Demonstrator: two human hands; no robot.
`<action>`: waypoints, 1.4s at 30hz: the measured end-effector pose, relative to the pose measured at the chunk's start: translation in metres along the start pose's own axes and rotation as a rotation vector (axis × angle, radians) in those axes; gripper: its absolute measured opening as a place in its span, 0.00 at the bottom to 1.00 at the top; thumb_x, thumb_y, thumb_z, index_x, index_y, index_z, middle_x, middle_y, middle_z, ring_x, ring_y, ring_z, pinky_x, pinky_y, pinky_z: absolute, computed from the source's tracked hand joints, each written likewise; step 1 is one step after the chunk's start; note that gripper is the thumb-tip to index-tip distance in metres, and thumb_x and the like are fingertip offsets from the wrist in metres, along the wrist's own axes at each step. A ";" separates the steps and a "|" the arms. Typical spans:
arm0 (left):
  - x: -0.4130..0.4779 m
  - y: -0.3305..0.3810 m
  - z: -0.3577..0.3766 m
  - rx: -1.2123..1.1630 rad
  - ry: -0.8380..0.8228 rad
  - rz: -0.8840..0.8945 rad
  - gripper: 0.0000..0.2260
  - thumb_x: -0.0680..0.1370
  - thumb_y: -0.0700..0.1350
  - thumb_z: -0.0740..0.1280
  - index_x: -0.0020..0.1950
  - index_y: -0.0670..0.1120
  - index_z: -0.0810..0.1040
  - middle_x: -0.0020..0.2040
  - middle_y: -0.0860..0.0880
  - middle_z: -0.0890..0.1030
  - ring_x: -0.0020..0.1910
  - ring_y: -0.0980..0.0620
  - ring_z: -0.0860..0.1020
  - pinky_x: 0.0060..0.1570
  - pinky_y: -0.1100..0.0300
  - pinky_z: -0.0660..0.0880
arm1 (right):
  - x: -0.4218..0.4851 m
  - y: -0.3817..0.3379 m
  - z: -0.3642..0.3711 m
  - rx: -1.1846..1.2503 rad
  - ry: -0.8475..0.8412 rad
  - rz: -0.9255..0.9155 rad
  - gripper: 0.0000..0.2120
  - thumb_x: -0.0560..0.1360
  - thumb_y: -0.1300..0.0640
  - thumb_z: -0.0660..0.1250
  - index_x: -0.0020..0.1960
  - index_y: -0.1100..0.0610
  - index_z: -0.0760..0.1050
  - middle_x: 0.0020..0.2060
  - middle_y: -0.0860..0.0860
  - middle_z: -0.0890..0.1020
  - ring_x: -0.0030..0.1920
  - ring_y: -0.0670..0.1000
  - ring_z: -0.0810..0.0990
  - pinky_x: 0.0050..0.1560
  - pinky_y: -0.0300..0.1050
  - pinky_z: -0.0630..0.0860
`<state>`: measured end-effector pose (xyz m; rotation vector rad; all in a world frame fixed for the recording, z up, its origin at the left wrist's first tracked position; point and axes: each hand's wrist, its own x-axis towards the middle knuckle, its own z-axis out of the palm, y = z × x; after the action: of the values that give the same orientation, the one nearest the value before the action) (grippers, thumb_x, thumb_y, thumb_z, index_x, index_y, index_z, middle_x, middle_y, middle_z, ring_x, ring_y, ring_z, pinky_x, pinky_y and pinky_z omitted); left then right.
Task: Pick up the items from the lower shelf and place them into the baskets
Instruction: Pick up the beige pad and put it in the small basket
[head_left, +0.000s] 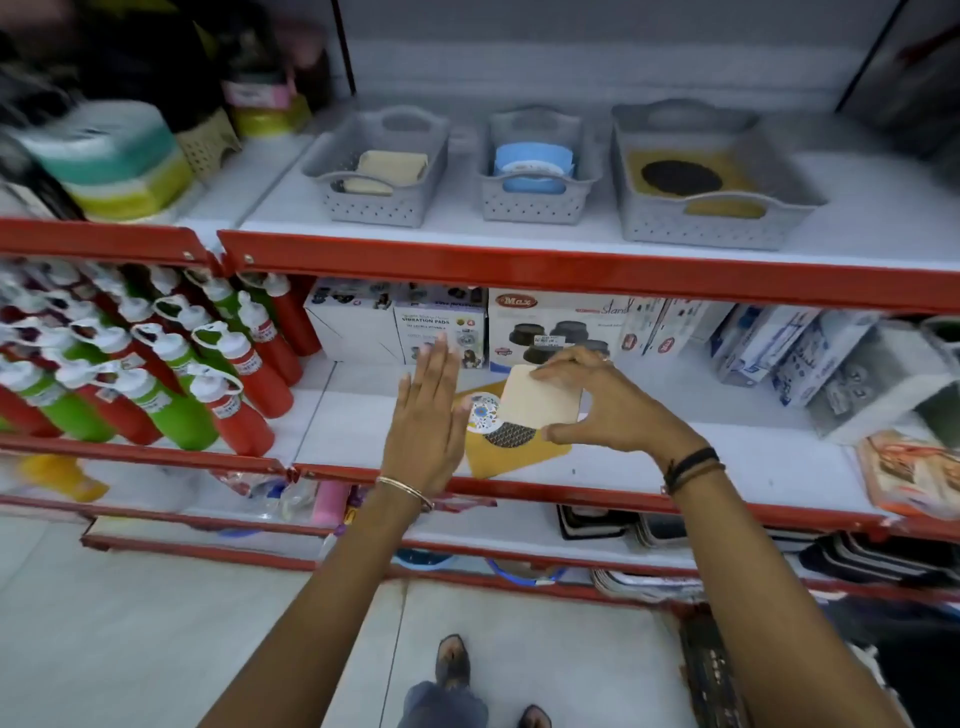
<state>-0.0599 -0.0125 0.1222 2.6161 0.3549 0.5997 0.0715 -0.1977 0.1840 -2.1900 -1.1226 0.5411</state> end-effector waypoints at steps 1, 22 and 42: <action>0.007 0.003 -0.013 -0.005 0.030 0.014 0.26 0.79 0.54 0.44 0.74 0.50 0.41 0.76 0.53 0.41 0.76 0.56 0.42 0.74 0.55 0.40 | -0.001 -0.011 -0.010 -0.024 -0.004 -0.027 0.32 0.64 0.51 0.76 0.66 0.50 0.70 0.61 0.48 0.68 0.62 0.48 0.64 0.61 0.40 0.65; 0.218 -0.066 -0.181 0.155 0.095 0.161 0.22 0.77 0.45 0.50 0.70 0.42 0.67 0.73 0.43 0.67 0.76 0.45 0.57 0.73 0.47 0.59 | 0.222 -0.163 -0.103 -0.372 0.210 -0.209 0.29 0.66 0.47 0.73 0.65 0.51 0.72 0.63 0.52 0.72 0.63 0.53 0.70 0.61 0.45 0.67; 0.246 -0.098 -0.183 0.191 -0.140 0.114 0.16 0.78 0.41 0.56 0.63 0.50 0.75 0.71 0.49 0.71 0.74 0.52 0.61 0.75 0.49 0.44 | 0.255 -0.155 -0.083 -0.253 0.224 -0.200 0.19 0.73 0.49 0.68 0.62 0.52 0.76 0.63 0.48 0.79 0.60 0.46 0.76 0.61 0.42 0.71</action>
<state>0.0553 0.2195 0.3126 2.8587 0.2308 0.4341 0.1738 0.0556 0.3299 -2.2458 -1.3237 0.0668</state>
